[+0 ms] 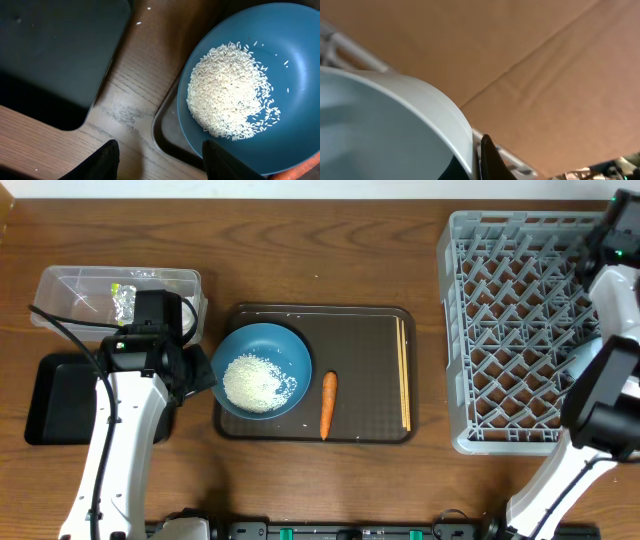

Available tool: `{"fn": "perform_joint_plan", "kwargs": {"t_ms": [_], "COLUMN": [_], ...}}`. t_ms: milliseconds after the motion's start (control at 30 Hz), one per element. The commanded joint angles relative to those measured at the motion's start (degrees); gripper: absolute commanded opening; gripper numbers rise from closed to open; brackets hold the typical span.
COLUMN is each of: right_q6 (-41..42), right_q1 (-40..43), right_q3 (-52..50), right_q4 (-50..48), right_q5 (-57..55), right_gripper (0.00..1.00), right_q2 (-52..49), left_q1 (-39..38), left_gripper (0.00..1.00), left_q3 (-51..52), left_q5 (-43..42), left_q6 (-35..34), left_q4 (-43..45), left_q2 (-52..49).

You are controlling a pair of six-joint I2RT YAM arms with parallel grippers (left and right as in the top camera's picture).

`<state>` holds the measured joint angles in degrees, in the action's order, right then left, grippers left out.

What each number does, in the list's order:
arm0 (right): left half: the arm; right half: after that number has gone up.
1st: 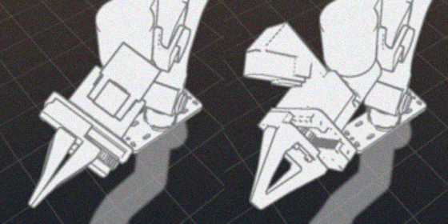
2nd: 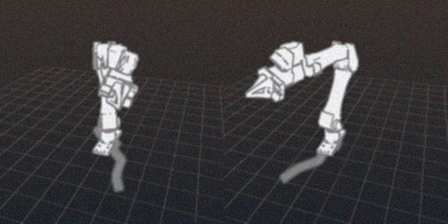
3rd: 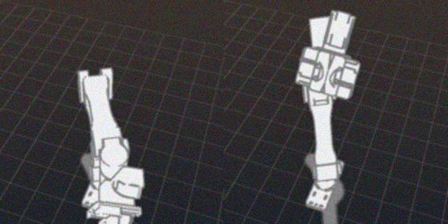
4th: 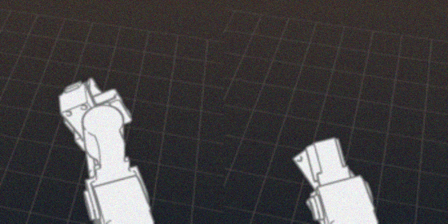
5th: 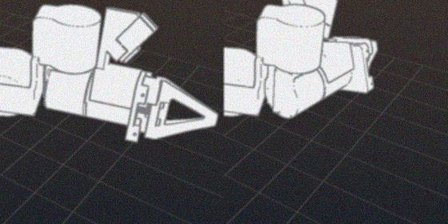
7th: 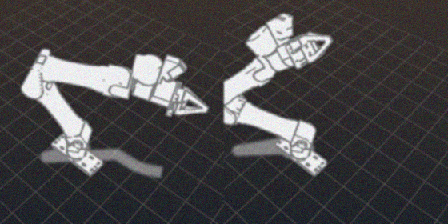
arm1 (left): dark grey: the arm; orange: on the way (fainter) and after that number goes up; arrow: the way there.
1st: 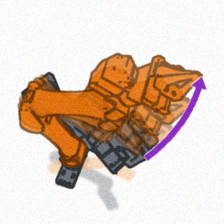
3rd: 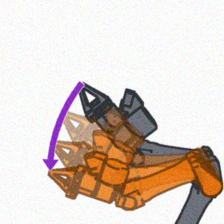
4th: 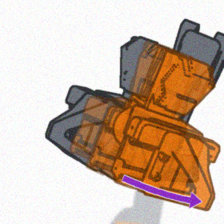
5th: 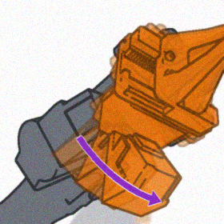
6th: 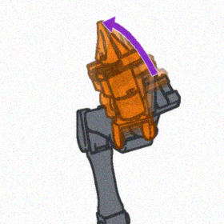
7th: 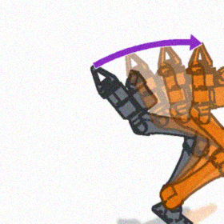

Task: Sort waste into correct bins and load items into the dishwasher rack
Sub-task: 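Carry the light-blue bowl right and set it in the rack, then move the right gripper to the tray and grasp a wooden chopstick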

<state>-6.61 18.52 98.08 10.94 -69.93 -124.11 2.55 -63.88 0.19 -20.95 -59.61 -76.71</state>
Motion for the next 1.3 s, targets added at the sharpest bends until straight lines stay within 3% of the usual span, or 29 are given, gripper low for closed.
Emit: {"fn": "perform_joint_plan", "kwargs": {"t_ms": [0,200,700,1000,1167,1267], "right_q6": [-6.2,-12.3,-13.0,-13.1,-10.8,-7.5], "right_q1": [0.2,0.0,-4.1,-6.4,-7.8,-8.7], "right_q3": [0.4,0.4,0.4,0.3,0.3,0.3], "right_q4": [-3.3,-10.1,-10.2,-6.8,-0.2,5.2], "right_q5": [1.2,1.0,1.2,1.6,1.6,1.6], "right_gripper": [0.01,0.01,0.01,0.01,0.01,0.08], "right_q2": [-3.0,-5.2,-6.7,-6.7,-6.7,-6.7], "left_q1": [0.3,0.3,0.3,0.3,0.3,0.3], "left_gripper": [0.55,0.55,0.55,0.55,0.55,0.55], "left_q3": [-0.9,-0.9,-0.9,-0.9,-0.9,-0.9], "left_q5": [0.3,0.3,0.3,0.3,0.3,0.3], "left_q6": [-0.3,-0.4,-0.8,-0.8,-0.8,-0.8], "left_q4": [-0.1,0.3,1.2,1.2,1.2,1.2], "left_q2": [0.4,0.4,0.4,0.4,0.4,0.4]}}
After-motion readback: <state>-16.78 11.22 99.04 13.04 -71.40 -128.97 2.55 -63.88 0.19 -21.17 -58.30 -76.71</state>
